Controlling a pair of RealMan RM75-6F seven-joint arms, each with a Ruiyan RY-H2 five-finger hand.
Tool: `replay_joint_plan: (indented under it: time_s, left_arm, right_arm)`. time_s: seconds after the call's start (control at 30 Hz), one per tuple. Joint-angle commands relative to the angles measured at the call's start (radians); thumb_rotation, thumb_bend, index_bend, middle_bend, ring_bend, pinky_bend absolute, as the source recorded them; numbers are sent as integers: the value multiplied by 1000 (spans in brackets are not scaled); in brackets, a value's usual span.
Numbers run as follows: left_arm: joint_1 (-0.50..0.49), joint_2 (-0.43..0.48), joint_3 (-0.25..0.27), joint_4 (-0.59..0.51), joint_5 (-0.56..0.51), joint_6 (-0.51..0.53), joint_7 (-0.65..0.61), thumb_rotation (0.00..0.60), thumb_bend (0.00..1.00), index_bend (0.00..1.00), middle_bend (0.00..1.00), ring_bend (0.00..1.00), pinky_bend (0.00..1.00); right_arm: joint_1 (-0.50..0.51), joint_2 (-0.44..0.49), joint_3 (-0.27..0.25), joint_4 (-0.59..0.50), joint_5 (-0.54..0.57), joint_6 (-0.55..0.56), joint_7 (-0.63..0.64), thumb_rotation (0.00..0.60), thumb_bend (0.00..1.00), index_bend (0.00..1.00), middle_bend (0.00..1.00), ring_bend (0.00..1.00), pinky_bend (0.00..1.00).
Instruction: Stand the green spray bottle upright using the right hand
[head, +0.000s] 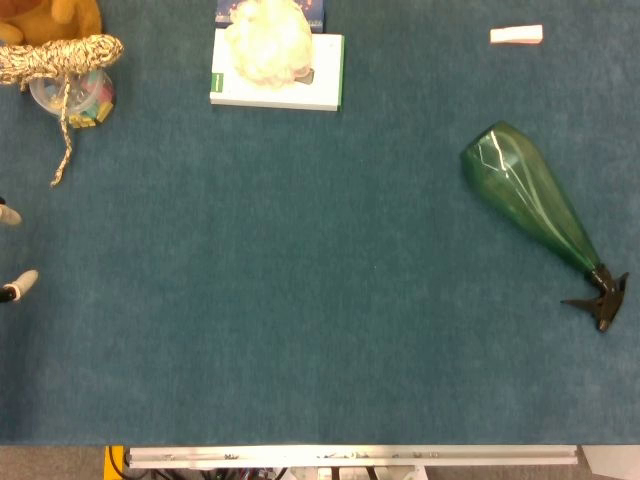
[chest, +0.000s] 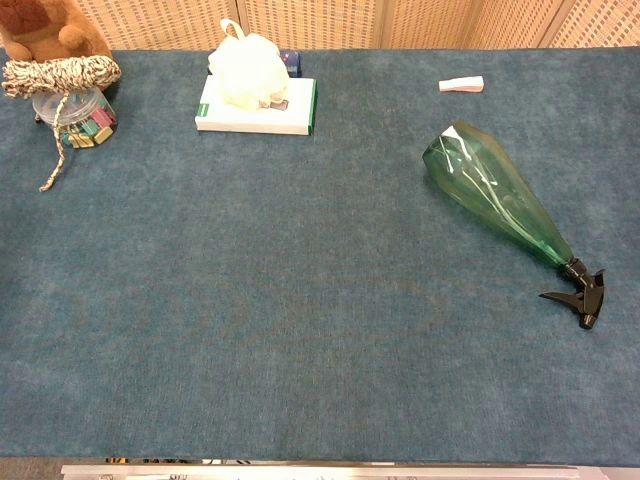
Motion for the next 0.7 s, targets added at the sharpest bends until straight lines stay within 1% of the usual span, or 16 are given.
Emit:
replay_joint_plan:
  time_s: [0.03, 0.23, 0.43, 0.7]
  left_arm:
    - [2, 1, 0, -1, -3, 1, 3, 600, 25, 393, 315, 193, 371]
    - [4, 4, -4, -2, -16, -2, 5, 600, 25, 393, 315, 193, 371]
    - [6, 8, -4, -4, -16, -2, -3, 600, 25, 393, 314, 193, 371]
    - [5, 10, -5, -4, -19, -6, -5, 600, 25, 393, 315, 193, 372]
  right_arm:
    - [42, -24, -4, 65, -13, -51, -16, 600, 0, 110, 91, 49, 206]
    - [87, -78, -17, 158, 0, -126, -30, 600, 0, 26, 24, 1, 194]
    - [126, -156, -35, 250, 2, -176, -33, 600, 0, 3, 0, 0, 178]
    - [162, -242, -59, 355, -22, -185, -21, 600, 0, 0, 0, 0, 138]
